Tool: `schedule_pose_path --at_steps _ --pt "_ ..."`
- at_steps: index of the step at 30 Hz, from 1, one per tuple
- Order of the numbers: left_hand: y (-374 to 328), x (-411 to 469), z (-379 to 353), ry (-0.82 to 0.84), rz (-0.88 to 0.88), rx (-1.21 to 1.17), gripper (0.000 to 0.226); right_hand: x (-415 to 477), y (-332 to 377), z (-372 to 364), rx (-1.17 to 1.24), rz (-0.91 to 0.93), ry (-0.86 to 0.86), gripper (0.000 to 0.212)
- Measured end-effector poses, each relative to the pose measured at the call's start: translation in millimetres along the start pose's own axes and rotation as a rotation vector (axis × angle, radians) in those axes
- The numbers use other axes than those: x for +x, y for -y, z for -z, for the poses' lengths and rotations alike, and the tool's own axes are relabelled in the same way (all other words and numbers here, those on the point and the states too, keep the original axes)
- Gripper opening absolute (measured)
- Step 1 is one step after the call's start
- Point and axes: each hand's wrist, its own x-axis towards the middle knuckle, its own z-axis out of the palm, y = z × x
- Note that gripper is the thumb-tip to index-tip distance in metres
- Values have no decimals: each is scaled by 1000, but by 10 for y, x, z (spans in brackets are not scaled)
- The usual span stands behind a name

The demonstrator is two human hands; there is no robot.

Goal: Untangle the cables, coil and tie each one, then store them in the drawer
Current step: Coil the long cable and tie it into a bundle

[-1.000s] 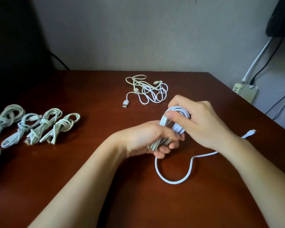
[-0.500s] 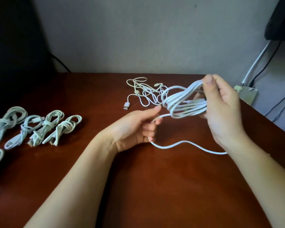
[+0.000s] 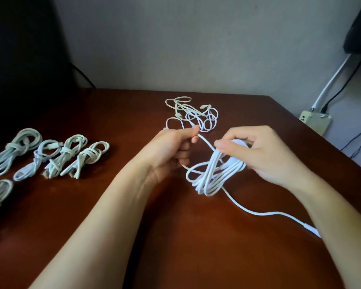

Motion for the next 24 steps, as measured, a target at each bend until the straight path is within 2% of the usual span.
schedule_pose_path --at_steps 4,7,14,19,24 --pt "-34 -22 2 -20 -55 24 38 8 -82 32 -115 -58 -108 23" --pt "-46 -44 -7 5 -165 66 37 16 -133 62 -257 -68 -223 25" --pt "1 -155 -231 181 -402 240 29 45 -272 76 -476 -3 -548 30" --pt "84 -175 -331 226 -494 410 28 57 -247 26 -274 -10 -730 21" --pt "170 -148 -393 289 -481 515 27 60 -194 -44 159 -141 -742 18"
